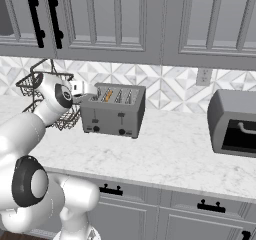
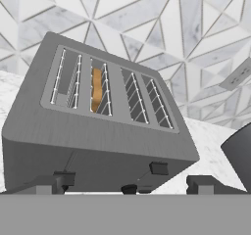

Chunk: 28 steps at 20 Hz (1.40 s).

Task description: Start the toaster. Once the lever pops up, take the bread to the plate on the dining counter.

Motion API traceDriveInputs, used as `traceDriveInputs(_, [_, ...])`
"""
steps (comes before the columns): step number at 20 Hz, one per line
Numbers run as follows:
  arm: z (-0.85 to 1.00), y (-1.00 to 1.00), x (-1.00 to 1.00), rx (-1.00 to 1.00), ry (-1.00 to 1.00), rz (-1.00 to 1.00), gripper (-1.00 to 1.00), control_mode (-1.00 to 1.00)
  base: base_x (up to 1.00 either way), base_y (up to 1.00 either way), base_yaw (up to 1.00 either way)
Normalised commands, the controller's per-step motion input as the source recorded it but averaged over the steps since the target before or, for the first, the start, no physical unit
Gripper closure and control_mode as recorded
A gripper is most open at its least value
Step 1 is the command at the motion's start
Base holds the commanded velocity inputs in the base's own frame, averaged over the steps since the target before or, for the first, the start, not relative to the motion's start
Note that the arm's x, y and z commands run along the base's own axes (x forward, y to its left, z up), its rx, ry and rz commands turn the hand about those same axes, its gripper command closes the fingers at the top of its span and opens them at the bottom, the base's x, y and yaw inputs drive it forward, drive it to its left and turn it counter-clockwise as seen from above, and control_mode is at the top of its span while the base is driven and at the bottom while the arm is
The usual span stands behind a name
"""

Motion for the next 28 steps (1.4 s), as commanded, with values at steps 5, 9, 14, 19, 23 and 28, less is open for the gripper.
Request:
traceDriveInputs(5, [0.0, 0.0, 0.0, 0.0, 0.0, 0.0, -1.0, -1.0, 0.0, 0.0, 0.0])
traceDriveInputs(9, [0.0, 0.0, 0.0, 0.0, 0.0, 0.0, -1.0, -1.0, 0.0, 0.0, 0.0])
traceDriveInputs(14, [0.0, 0.0, 0.0, 0.0, 0.0, 0.0, -1.0, -1.0, 0.0, 0.0, 0.0])
traceDriveInputs(19, [0.0, 0.0, 0.0, 0.0, 0.0, 0.0, -1.0, -1.0, 0.0, 0.0, 0.0])
traceDriveInputs(23, [0.0, 0.0, 0.0, 0.0, 0.0, 0.0, -1.0, -1.0, 0.0, 0.0, 0.0])
traceDriveInputs(28, [0.0, 0.0, 0.0, 0.0, 0.0, 0.0, -1.0, -1.0, 0.0, 0.0, 0.0])
